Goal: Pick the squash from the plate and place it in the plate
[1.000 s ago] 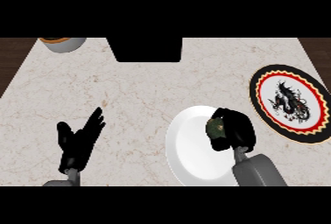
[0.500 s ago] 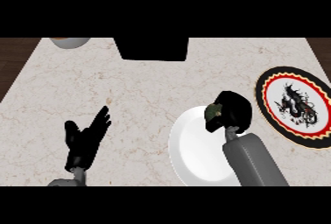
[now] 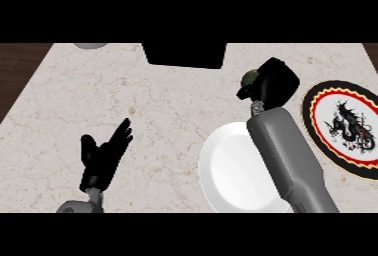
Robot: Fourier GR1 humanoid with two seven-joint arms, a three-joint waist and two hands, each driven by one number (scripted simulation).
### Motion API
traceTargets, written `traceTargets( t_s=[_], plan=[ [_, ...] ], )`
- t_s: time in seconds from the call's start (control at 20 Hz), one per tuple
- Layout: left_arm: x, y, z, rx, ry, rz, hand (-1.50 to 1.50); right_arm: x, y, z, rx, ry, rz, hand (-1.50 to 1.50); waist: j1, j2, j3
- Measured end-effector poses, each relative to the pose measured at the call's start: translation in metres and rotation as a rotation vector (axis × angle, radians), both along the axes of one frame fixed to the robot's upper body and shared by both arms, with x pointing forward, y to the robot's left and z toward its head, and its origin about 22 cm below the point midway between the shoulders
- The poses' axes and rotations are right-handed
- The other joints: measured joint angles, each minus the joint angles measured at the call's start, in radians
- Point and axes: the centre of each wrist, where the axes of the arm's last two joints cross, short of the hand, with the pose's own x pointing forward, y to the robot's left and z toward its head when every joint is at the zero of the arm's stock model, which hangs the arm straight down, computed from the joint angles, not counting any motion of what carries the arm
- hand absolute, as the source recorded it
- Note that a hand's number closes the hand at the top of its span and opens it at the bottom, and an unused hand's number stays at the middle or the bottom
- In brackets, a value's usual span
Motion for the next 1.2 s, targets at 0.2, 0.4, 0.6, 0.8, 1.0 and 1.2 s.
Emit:
traceTargets(
  t_s=[0.2, 0.4, 0.6, 0.8, 1.0, 1.2],
  plan=[
    [0.001, -0.003, 0.000, -0.001, 0.002, 0.007, 0.00, 0.013, 0.002, 0.020, -0.062, -0.128, -0.064, 1.50, -0.006, -0.001, 0.000],
    [0.001, 0.002, 0.000, 0.005, 0.001, 0.020, 0.00, 0.019, -0.008, 0.027, -0.081, -0.232, -0.133, 1.50, -0.018, -0.003, 0.001],
    [0.000, 0.007, 0.000, 0.006, 0.003, 0.032, 0.00, 0.020, -0.025, 0.027, -0.080, -0.328, -0.194, 1.50, -0.032, -0.005, 0.003],
    [-0.004, 0.011, -0.001, 0.002, 0.009, 0.042, 0.00, 0.017, -0.048, 0.016, -0.095, -0.414, -0.253, 1.50, -0.042, -0.007, 0.003],
    [-0.005, 0.016, -0.001, 0.005, 0.013, 0.054, 0.00, 0.010, -0.077, -0.007, -0.138, -0.441, -0.325, 1.50, -0.056, -0.010, 0.003],
    [-0.008, 0.013, -0.002, 0.002, 0.012, 0.063, 0.00, 0.001, -0.116, -0.022, -0.181, -0.476, -0.417, 1.50, -0.064, -0.012, 0.003]
  ],
)
